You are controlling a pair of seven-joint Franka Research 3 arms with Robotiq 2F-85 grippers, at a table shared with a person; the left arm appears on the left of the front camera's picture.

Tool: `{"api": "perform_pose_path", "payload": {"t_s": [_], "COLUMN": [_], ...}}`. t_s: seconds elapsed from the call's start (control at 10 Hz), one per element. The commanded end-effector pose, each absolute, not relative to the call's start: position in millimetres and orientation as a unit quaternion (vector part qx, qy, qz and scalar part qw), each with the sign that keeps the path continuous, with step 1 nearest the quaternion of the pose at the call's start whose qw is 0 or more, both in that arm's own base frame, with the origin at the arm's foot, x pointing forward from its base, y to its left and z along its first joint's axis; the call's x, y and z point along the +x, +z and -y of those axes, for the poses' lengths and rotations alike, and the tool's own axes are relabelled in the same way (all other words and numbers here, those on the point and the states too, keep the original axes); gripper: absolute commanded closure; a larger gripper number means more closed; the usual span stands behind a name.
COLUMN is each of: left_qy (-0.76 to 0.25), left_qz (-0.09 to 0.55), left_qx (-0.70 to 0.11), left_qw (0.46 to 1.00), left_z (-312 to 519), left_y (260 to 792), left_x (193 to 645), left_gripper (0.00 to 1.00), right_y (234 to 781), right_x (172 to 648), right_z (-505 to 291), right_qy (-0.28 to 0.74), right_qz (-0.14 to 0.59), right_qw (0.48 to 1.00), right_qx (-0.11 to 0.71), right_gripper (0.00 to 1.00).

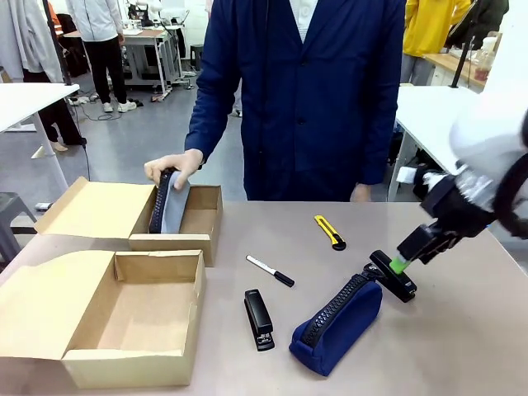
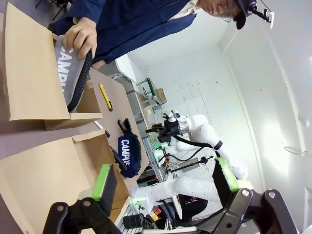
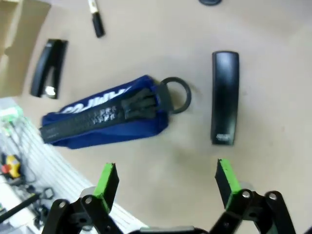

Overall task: Place items inside the box.
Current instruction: Pick up a Pencil pouch or Stapler and place it inside the Mailer Box closest to the robot.

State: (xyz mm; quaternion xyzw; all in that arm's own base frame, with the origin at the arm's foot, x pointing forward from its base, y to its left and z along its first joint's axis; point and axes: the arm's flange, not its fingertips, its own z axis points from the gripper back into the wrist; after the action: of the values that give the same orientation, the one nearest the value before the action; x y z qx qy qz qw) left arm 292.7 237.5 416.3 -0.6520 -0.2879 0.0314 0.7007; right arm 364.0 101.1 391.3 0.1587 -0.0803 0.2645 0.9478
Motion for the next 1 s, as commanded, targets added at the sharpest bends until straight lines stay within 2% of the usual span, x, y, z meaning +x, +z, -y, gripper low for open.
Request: {"api": "perform_pose_path", "payload": {"t_s": [0.0, 0.3, 0.9], "left_qy": [0.021, 0.021, 0.021], "left_qz": [0.295, 0.295, 0.295], "left_qx": [-0.654, -0.654, -0.654], "left_qw": [0.697, 0.697, 0.697], "left_z": [-236, -236, -236], "left_y": [418, 418, 418], "left_x": [289, 289, 289], "left_gripper": [0.0, 0.0, 0.0], "right_y": [360, 333, 310], "right_x": [397, 419, 428], "right_z": [-97, -103, -104], "right_qy": [0.27, 0.279, 0.251], "right_qz": [0.076, 0.086, 0.098], "right_qw": [0.95, 0.949, 0.956], "right_qx": [0.141, 0.119, 0.117], "right_gripper": [0.0, 0.0, 0.0]}}
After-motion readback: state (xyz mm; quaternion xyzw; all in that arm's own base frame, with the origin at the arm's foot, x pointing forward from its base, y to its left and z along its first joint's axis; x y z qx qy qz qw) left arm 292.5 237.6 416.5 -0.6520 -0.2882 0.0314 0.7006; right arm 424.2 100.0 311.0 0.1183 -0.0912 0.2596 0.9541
